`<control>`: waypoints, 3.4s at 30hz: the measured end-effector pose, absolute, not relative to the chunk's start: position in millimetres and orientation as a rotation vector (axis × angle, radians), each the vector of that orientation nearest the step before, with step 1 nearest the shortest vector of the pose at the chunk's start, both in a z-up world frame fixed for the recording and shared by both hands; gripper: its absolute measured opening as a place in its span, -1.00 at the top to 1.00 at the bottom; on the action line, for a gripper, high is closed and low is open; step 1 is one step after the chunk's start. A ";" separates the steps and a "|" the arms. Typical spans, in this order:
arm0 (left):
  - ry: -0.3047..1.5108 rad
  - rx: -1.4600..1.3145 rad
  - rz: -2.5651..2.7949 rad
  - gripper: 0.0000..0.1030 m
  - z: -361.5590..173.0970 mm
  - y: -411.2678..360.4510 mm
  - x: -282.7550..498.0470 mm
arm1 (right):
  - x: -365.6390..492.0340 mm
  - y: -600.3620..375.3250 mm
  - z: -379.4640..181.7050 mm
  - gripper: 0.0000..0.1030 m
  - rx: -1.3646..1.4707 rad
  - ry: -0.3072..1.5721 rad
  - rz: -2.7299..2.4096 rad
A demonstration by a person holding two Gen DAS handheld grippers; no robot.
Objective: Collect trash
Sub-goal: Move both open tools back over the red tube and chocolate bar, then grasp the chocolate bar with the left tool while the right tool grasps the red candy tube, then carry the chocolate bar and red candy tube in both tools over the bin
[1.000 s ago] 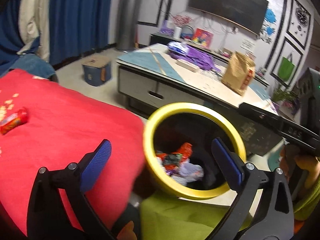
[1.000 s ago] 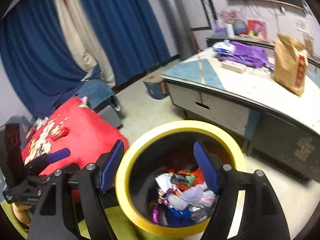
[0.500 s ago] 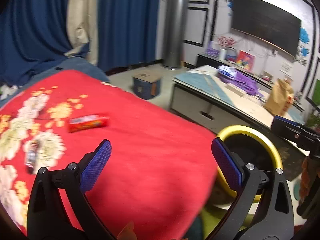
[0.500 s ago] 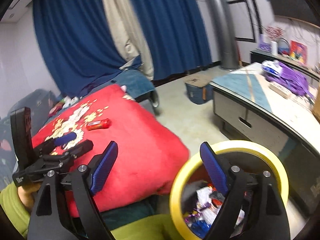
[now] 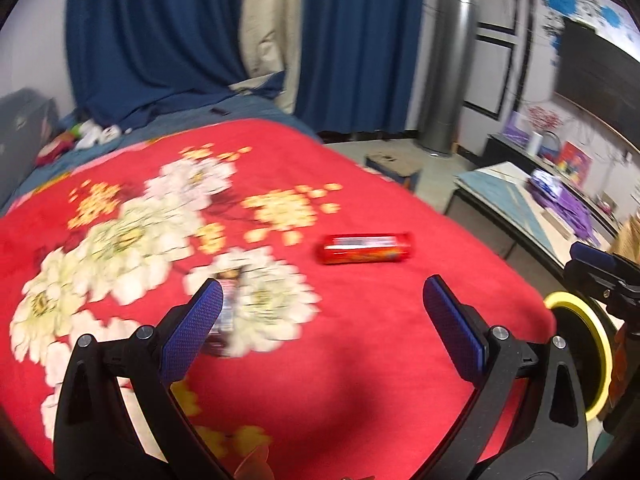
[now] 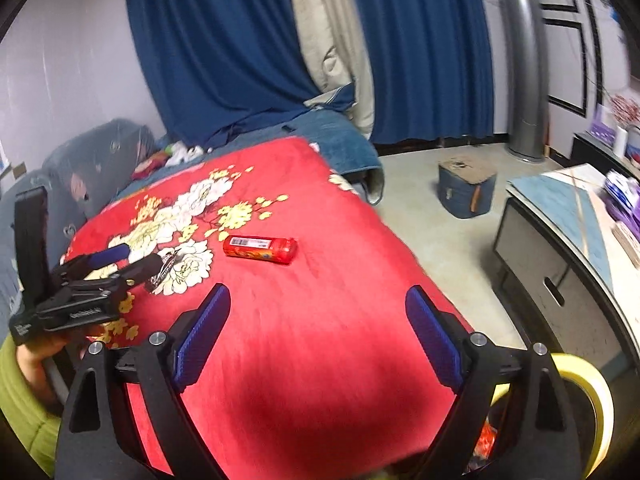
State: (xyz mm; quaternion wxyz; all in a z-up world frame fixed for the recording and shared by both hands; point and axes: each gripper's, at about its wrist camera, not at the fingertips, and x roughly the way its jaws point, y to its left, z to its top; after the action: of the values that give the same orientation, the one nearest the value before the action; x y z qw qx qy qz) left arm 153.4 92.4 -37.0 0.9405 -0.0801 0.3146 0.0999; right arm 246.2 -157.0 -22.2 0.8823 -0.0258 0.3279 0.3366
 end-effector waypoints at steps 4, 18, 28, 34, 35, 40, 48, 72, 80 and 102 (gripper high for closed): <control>0.696 -0.224 0.253 -0.79 -49.2 127.2 151.7 | 262.6 -116.6 -30.6 -0.68 -0.140 0.700 0.750; 0.831 -0.377 0.222 -0.46 -93.7 164.5 158.8 | 301.3 18.0 -79.5 -0.68 -0.654 0.720 0.853; 0.846 -0.386 0.215 0.02 -99.9 166.3 161.8 | 327.2 42.0 -105.4 -0.37 -0.761 0.752 0.839; 0.851 -0.377 0.221 0.24 -100.7 165.4 162.6 | 315.4 32.6 -106.8 0.22 -0.665 0.789 0.865; 0.851 -0.378 0.223 0.28 -100.7 165.9 162.8 | 313.8 28.4 -106.5 0.25 -0.637 0.799 0.858; 0.853 -0.374 0.218 0.67 -100.3 164.9 162.7 | 302.3 3.0 -103.4 0.37 -0.506 0.845 0.854; 0.817 -0.299 0.162 0.82 -90.3 143.9 161.7 | 276.5 -56.3 -97.1 0.39 -0.253 0.894 0.865; 0.682 -0.240 -0.222 0.82 -38.7 -1.3 151.9 | 218.8 -218.7 -44.6 0.39 0.002 0.736 0.702; 0.674 -0.194 -0.310 0.82 -38.4 -44.1 147.9 | 211.3 -267.3 -42.9 0.39 0.045 0.722 0.614; 0.678 -0.079 -0.496 0.82 -43.4 -126.9 149.0 | 189.4 -352.6 -52.2 0.39 0.080 0.699 0.418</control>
State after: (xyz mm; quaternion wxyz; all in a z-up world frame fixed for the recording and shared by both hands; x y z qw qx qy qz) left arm 149.0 -126.9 -43.4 0.9122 -0.0384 0.3292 -0.2409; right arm 189.4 -352.6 -52.2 0.9175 0.0387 0.3397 0.2030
